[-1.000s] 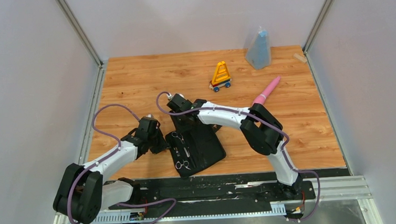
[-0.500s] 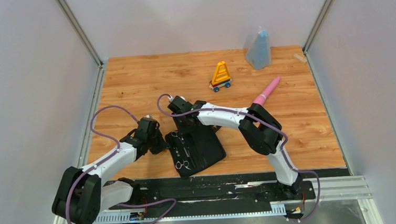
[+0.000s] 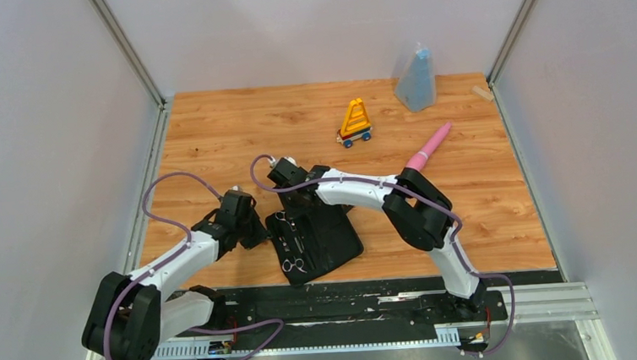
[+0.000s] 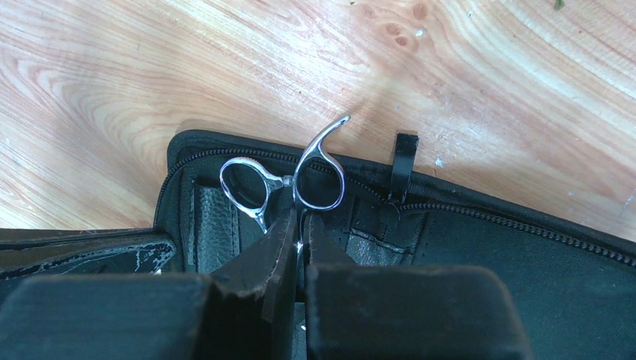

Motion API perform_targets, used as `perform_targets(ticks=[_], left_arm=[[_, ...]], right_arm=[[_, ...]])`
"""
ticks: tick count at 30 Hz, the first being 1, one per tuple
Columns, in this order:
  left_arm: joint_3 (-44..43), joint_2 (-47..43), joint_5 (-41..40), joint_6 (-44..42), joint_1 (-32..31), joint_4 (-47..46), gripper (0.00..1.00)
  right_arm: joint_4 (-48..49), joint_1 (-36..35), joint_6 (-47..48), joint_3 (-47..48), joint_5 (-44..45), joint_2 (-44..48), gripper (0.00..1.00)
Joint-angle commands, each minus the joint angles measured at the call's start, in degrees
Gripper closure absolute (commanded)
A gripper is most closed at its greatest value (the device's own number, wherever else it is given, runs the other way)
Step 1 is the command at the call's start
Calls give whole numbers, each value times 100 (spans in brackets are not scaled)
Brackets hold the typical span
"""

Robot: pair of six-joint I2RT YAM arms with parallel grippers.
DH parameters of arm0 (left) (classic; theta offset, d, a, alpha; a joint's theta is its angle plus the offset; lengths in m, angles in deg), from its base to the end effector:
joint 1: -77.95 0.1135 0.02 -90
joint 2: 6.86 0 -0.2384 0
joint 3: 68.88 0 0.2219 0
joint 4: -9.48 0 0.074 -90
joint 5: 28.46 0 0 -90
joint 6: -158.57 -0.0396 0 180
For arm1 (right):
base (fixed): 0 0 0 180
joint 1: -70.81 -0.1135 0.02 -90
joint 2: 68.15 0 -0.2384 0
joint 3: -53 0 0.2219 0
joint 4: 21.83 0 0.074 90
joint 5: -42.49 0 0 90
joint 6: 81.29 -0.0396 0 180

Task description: Sort the hair-cutting tools

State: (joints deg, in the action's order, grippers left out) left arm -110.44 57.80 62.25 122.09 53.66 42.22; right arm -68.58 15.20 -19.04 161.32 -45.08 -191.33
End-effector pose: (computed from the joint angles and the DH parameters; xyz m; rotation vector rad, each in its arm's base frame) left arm 0.1692 -0.0769 0.1479 -0.6605 2.5529 -0.5216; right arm 0.2380 0.3448 0.1562 -0.6392 2.6378 0.4135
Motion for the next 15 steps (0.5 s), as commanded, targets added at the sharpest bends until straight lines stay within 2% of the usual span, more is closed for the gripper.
perform_targets(ticks=[1,15], left_arm=[[55,-169,-274,146,-14,81,100],[40,-143,-285,133,-13,105,100]], right_arm=[[-319,-227,-11,-53,49,97,100],[-326,-310,894,-104,340,121,100]])
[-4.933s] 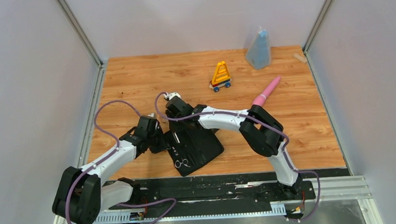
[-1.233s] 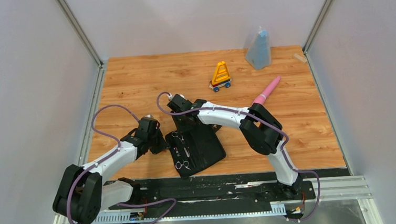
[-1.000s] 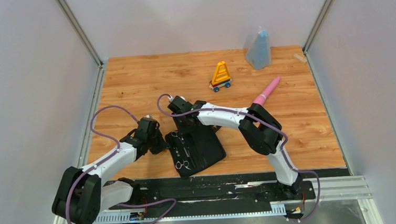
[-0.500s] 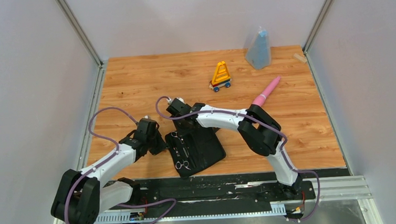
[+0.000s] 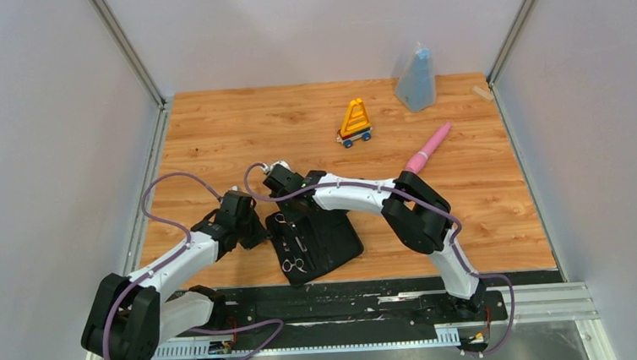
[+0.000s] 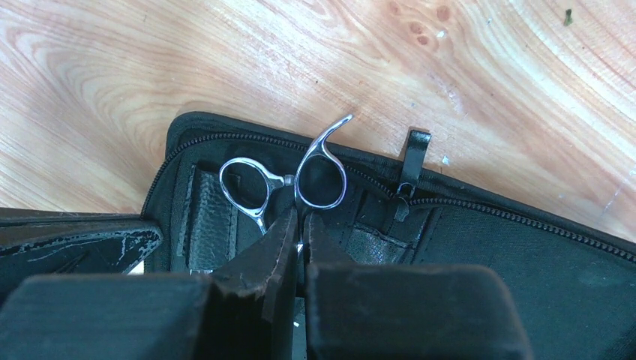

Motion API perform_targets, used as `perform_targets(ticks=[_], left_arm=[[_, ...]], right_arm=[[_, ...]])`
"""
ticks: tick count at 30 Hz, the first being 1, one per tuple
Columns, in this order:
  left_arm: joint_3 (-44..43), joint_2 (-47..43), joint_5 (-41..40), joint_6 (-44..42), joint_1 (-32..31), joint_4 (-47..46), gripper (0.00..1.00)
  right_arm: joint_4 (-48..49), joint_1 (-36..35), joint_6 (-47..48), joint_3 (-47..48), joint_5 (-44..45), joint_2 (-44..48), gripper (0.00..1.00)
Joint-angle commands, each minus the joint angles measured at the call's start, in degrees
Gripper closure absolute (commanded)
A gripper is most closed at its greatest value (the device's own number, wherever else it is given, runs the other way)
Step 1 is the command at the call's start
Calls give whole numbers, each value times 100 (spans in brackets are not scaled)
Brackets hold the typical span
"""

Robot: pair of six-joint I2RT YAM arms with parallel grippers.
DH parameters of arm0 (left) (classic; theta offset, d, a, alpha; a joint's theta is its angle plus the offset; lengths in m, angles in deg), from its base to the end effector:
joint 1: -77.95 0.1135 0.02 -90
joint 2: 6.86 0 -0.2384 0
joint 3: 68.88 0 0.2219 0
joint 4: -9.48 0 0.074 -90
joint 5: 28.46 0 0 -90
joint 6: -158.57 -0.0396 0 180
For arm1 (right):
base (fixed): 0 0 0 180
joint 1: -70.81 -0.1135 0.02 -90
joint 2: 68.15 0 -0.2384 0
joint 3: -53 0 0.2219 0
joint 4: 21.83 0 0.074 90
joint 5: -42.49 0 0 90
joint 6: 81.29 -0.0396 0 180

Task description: Sort the hair-cutting tools

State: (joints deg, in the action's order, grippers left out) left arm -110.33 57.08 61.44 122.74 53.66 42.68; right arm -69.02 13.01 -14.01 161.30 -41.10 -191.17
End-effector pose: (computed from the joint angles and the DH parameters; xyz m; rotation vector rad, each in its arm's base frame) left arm 0.1680 -0.0758 0.1489 -0.6788 2.5411 -0.5117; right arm 0.2264 0.3513 0.1570 -0.7716 2.5657 0.3186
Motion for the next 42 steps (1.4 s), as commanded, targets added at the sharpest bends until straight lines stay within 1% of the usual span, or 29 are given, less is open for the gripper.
perform_targets(ticks=[1,5,14,24,29,33,36,37,40,42], left_arm=[[28,-78,-207,67,-14,70,100],[23,-91,-226,71,-12,87,100],[59,-165,-236,171,-15,85,100],[119,-362,-307,240,-14,186,100],[137,-395,-324,251,-14,181,100],[148,-387,-316,252,-15,180,100],[150,-414,-320,258,-14,194,100],[154,-439,-326,255,-14,205,100],[166,-500,-379,267,-14,259,100],[169,-541,-430,262,-14,299,100]], right_arm=[[-282,-91,375,-111,-129,130,100],[-387,-102,160,-211,-385,176,100],[-792,-109,-565,-277,-541,223,100],[-1234,-101,-593,-255,-270,345,99],[-1300,-100,-640,-296,-510,444,96],[-1298,-100,-660,-246,-389,448,95],[-1287,-100,-643,-172,-324,469,88],[-1271,-100,-644,-158,-267,507,84],[-1178,-96,-672,-149,-64,747,65],[-1074,-92,-660,-191,-6,973,56]])
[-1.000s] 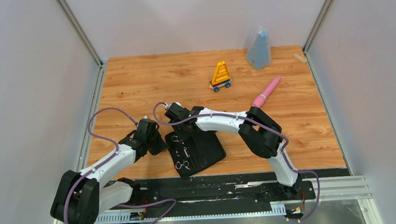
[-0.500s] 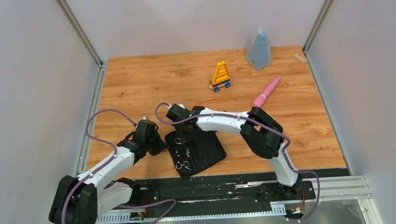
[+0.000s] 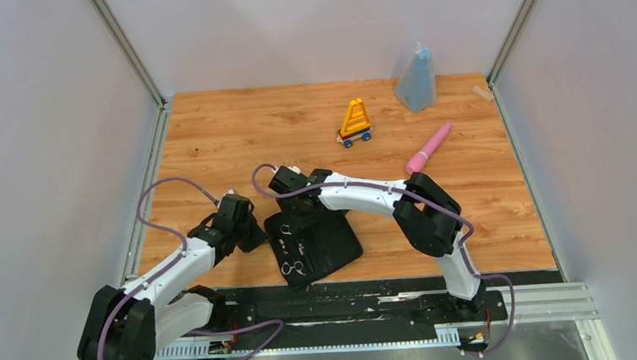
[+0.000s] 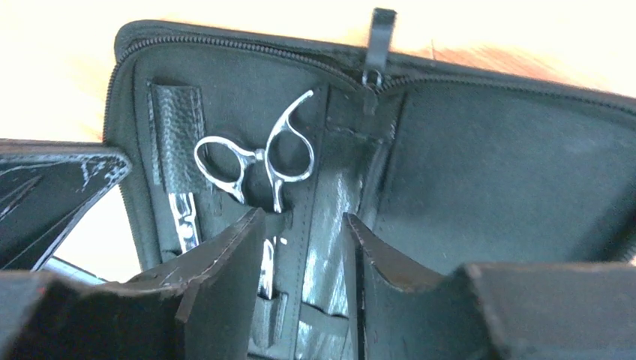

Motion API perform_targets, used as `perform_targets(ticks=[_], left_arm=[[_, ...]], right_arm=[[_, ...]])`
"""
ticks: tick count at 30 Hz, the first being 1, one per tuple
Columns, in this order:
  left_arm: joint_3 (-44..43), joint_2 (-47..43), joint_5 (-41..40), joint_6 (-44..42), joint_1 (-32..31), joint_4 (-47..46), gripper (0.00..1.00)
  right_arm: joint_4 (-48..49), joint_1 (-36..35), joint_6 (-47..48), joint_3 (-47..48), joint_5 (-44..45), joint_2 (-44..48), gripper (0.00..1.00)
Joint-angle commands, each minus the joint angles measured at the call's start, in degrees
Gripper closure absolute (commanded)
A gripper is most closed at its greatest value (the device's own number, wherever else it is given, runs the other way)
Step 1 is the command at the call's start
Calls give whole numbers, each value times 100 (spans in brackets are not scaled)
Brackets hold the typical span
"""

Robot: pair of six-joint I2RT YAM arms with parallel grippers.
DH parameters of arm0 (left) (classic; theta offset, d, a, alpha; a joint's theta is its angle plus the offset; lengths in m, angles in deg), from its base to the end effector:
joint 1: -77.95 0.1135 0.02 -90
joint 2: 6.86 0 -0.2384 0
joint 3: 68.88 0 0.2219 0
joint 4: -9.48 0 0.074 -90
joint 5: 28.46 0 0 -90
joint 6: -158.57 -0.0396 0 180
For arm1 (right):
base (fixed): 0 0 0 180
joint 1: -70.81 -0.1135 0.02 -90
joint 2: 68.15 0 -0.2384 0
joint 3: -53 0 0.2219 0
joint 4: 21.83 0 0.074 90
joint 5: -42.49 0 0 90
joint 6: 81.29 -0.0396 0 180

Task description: Sort the hair-cutting tools

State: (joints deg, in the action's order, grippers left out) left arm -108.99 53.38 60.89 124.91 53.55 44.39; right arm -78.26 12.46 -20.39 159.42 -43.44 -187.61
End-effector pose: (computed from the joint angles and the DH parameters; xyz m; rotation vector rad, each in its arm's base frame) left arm 0.1596 -0.0719 0.1510 -0.7256 2.5184 -0.5233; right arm 0.2087 0.3333 0.1647 -0.6946 2.7339 0.2807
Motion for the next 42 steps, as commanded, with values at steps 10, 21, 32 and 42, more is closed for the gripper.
perform_targets(ticks=[10,21,32,42], left_arm=[[-237,-327,-1027,-84,58,767,100],[-916,108,-1011,-920,1325,917,94],[-1539,-636,-1326,-1486,1474,1690,16],[-2825,-1806,-1566,-3217,1474,2489,0]], right_arm=[[94,414,-1,-676,699,1882,24],[320,1757,-34,-2067,890,2369,18],[585,1858,364,-1665,637,1652,16],[881,1844,915,-973,480,883,15]])
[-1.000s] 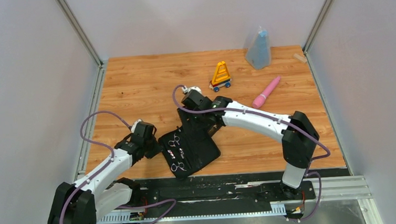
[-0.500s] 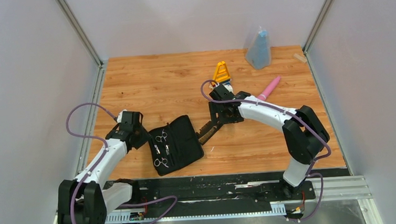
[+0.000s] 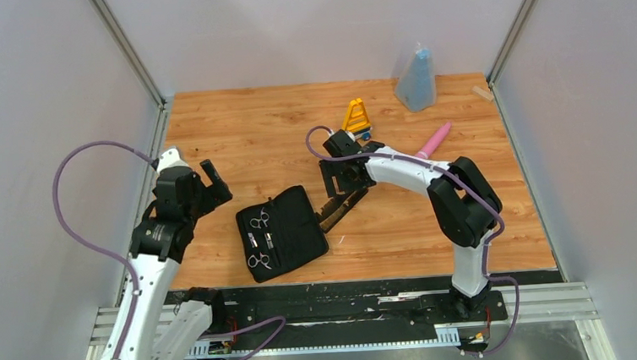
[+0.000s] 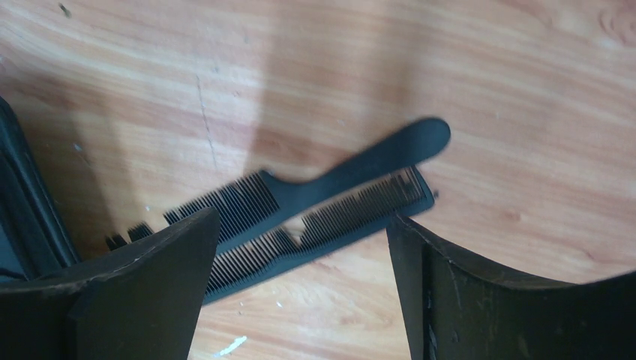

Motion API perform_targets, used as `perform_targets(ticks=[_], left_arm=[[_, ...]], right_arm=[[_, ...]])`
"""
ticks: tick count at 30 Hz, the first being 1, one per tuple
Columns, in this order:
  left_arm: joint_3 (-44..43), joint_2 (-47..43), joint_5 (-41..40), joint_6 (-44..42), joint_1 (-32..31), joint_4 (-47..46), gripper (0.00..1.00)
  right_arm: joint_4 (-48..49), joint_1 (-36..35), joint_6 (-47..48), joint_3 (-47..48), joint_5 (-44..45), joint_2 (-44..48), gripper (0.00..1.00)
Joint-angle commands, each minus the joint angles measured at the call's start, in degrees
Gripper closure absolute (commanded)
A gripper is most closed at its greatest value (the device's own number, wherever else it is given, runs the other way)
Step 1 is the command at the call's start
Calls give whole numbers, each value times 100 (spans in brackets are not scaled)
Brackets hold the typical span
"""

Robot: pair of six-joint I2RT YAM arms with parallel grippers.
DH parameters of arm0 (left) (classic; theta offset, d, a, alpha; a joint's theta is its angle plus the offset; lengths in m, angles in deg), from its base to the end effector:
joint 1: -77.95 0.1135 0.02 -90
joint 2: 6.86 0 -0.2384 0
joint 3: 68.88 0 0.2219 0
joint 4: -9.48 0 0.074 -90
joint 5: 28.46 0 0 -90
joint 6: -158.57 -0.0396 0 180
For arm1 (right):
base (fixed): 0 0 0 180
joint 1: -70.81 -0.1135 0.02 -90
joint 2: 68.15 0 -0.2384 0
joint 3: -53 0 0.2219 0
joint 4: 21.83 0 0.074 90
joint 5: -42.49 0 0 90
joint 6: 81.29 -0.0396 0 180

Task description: Sort the hair-cutting tools

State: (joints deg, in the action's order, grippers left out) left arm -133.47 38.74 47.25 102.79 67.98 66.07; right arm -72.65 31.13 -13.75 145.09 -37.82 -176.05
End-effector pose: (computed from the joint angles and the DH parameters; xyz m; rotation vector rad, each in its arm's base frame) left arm 0.1515 -0.0167 0.2875 -0.5957 2.1257 -0.1519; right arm 0.2749 0.2194 0.1761 -0.3581 2.6817 0.0923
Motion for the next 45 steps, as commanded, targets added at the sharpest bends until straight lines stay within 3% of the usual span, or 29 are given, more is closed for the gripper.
perform_targets(ticks=[1,5,14,21,31,39,45], left_arm=[[-426,-430,-226,-1132,31,297,0],[-263,-707,-425,-1682,31,137,0],[121,-960,-540,-1806,31,-175,0],[136,-889,-523,-1821,31,-194,0],[136,-864,-479,-1822,31,-180,0],[144,-908,-421,-1831,31,-191,0],[152,-935,-401,-1833,31,-188,0]], right_arm=[[322,-22,257,531,-98,-368,15],[312,-22,324,811,-116,-731,15],[87,-20,225,777,239,-1061,15],[-263,-1,-102,-250,769,-396,14],[-790,110,-794,-1291,115,726,14],[-1075,75,260,-1198,-17,1753,13],[-876,-404,998,-1098,214,1624,10]])
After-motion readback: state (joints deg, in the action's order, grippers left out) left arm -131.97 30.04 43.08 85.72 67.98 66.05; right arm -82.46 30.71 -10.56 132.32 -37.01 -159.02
